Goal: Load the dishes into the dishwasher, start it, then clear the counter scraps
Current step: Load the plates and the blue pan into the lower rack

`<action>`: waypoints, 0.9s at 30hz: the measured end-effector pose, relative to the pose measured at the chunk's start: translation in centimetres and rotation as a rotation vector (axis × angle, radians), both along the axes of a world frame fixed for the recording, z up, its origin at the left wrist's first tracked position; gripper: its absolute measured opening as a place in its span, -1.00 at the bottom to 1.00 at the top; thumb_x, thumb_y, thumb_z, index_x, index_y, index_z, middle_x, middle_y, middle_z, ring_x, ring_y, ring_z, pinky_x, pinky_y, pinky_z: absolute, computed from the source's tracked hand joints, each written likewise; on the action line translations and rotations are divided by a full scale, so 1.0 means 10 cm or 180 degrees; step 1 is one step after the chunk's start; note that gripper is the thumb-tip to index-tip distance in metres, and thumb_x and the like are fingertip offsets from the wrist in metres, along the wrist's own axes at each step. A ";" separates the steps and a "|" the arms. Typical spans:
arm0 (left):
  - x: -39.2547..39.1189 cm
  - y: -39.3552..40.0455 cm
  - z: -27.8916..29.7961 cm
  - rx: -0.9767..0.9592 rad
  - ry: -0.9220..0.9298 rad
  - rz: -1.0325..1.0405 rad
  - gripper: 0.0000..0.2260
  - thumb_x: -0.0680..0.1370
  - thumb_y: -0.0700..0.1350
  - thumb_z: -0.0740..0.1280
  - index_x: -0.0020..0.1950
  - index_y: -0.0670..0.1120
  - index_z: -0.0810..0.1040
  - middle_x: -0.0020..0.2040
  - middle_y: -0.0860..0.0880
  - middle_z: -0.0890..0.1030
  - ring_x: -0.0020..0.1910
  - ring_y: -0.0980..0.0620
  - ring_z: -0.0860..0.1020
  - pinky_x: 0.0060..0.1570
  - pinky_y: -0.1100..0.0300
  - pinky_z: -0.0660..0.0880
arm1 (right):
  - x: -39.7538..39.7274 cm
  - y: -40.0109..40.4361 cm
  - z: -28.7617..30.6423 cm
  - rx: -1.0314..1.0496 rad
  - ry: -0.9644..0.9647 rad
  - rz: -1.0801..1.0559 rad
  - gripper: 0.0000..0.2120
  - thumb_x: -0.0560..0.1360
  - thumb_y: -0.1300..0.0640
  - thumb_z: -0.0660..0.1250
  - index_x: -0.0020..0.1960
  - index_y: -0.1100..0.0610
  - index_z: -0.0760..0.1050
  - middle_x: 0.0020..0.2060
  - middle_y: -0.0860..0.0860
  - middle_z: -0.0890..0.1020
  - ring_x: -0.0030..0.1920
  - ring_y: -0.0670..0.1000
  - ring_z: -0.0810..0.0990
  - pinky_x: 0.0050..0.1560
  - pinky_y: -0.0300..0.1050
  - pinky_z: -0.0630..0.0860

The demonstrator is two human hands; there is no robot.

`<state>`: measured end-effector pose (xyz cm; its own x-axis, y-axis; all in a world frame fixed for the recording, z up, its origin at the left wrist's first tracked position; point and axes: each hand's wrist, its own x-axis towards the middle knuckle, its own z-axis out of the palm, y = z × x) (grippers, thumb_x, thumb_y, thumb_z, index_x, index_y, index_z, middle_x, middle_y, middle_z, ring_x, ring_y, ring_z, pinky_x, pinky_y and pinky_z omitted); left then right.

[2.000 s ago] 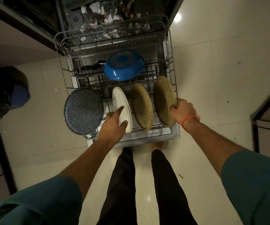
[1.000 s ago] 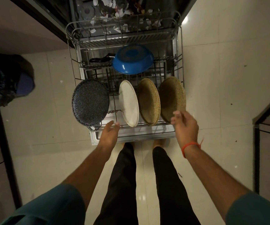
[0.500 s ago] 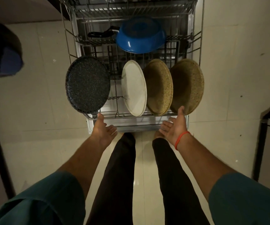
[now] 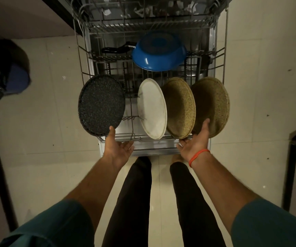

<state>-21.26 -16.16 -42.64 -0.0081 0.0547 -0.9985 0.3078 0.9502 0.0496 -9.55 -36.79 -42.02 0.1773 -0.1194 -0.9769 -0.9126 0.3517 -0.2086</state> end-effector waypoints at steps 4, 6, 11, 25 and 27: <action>0.12 0.07 0.00 -0.0028 -0.0034 -0.0077 -0.19 0.57 0.36 0.25 0.63 -0.14 0.21 0.49 -0.19 0.41 0.36 -0.12 0.51 0.32 -0.04 0.40 | 0.12 0.06 0.04 -0.0014 -0.0112 0.0127 -0.18 0.42 -0.54 0.13 0.50 -0.06 0.30 0.51 0.14 0.33 0.53 0.18 0.25 0.55 0.21 0.05; 0.21 0.12 0.00 0.0003 -0.0075 -0.0077 -0.19 0.56 0.36 0.26 0.62 -0.15 0.23 0.47 -0.18 0.43 0.33 -0.11 0.53 0.26 -0.04 0.43 | 0.21 0.11 0.07 0.0025 -0.0166 0.0178 -0.19 0.43 -0.54 0.13 0.50 -0.07 0.30 0.52 0.14 0.31 0.54 0.18 0.24 0.54 0.20 0.03; 0.54 0.32 0.01 0.0077 -0.0221 -0.0181 -0.23 0.56 0.37 0.26 0.58 -0.14 0.31 0.41 -0.14 0.50 0.27 -0.06 0.58 0.12 0.00 0.48 | 0.55 0.28 0.11 0.0162 -0.0292 0.0305 -0.19 0.42 -0.55 0.11 0.52 -0.12 0.29 0.57 0.17 0.21 0.58 0.17 0.15 0.55 0.18 -0.06; 1.44 0.80 0.04 0.0301 -0.0717 -0.0434 -0.30 0.58 0.33 0.24 0.55 -0.14 0.36 0.44 -0.16 0.50 0.38 -0.09 0.51 0.49 -0.06 0.32 | 1.50 0.70 0.20 0.0370 -0.0685 0.0686 -0.14 0.40 -0.58 0.07 0.55 -0.12 0.28 0.59 0.18 0.14 0.57 0.15 0.16 0.52 0.08 0.03; 1.55 0.88 0.04 0.0329 -0.0708 -0.0417 -0.27 0.58 0.32 0.27 0.57 -0.15 0.32 0.44 -0.18 0.50 0.34 -0.11 0.53 0.47 -0.07 0.35 | 1.61 0.77 0.21 0.0384 -0.0749 0.0732 -0.12 0.41 -0.57 0.07 0.58 -0.08 0.23 0.59 0.16 0.16 0.57 0.16 0.16 0.52 0.09 0.05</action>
<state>-5.74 -7.33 -42.26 0.2244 0.1424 -0.9640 0.3985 0.8894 0.2242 6.54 -29.12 -39.96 0.4082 0.0636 -0.9107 -0.9026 0.1775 -0.3921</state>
